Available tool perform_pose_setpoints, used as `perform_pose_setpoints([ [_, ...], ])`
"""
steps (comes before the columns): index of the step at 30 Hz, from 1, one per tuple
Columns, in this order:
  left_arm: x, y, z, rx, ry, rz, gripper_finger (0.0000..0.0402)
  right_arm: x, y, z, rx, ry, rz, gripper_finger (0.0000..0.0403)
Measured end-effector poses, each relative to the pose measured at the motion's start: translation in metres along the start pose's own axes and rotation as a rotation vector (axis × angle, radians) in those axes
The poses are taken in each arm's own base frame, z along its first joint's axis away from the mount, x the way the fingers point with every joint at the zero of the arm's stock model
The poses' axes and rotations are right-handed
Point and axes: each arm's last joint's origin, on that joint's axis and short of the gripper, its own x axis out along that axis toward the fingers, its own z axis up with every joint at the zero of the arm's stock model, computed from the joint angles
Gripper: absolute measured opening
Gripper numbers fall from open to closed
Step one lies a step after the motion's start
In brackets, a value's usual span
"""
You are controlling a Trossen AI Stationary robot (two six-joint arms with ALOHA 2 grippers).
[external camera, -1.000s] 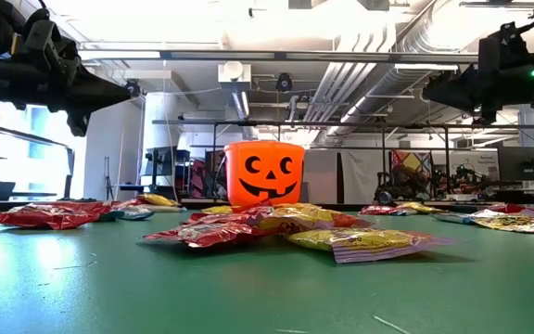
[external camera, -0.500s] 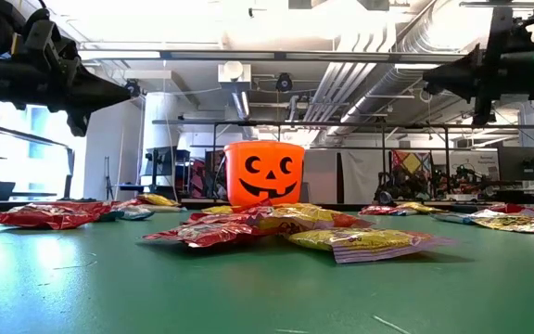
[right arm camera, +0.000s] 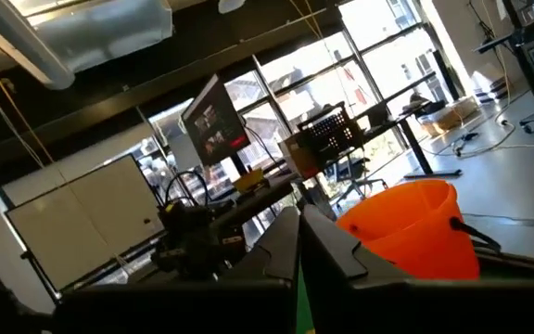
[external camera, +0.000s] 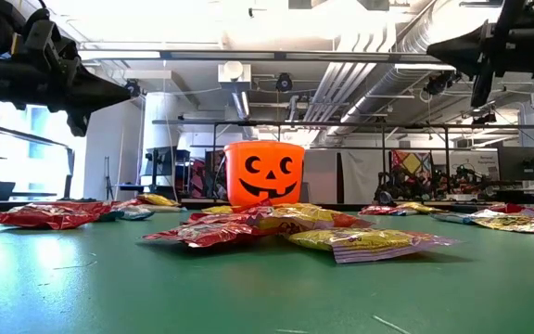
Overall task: Sort candy by brand, put in halloween buckets
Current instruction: Put the red candy into the black bucket
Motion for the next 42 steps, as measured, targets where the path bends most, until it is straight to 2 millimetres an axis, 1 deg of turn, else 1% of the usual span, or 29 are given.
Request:
perform_pose_setpoints([
  [5,0.0,0.0,0.0,0.0,0.0,0.0,0.0,0.007,0.01,0.009,-0.098,0.105,0.033,0.0034],
  [11,0.0,0.0,0.0,0.0,0.0,0.0,0.0,0.022,0.017,0.012,-0.06,0.311,-0.057,0.008],
  [13,0.0,0.0,0.0,0.0,0.0,0.0,0.0,0.029,0.021,0.014,-0.068,0.375,-0.058,0.009],
  [17,0.0,0.0,0.0,0.0,0.0,0.0,0.0,0.039,0.031,0.018,-0.082,0.517,0.013,0.0099],
  [20,0.0,0.0,0.0,0.0,0.0,0.0,0.0,0.046,0.036,0.02,-0.076,0.64,0.0,0.0099],
  [24,0.0,0.0,0.0,0.0,0.0,0.0,0.0,0.057,0.05,0.028,-0.113,0.753,0.007,0.0109],
  [28,0.0,0.0,0.0,0.0,0.0,0.0,0.0,0.065,0.057,0.032,-0.145,0.909,-0.089,0.0136],
  [32,0.0,0.0,0.0,0.0,0.0,0.0,0.0,0.069,0.063,0.036,-0.158,1.087,-0.192,0.0173],
  [35,0.0,0.0,0.0,0.0,0.0,0.0,0.0,0.07,0.062,0.033,-0.173,1.225,-0.259,0.02],
  [38,0.0,0.0,0.0,0.0,0.0,0.0,0.0,0.072,0.061,0.026,-0.164,1.327,-0.32,0.0221],
  [42,0.0,0.0,0.0,0.0,0.0,0.0,0.0,0.074,0.057,0.012,-0.148,1.413,-0.345,0.0233],
])
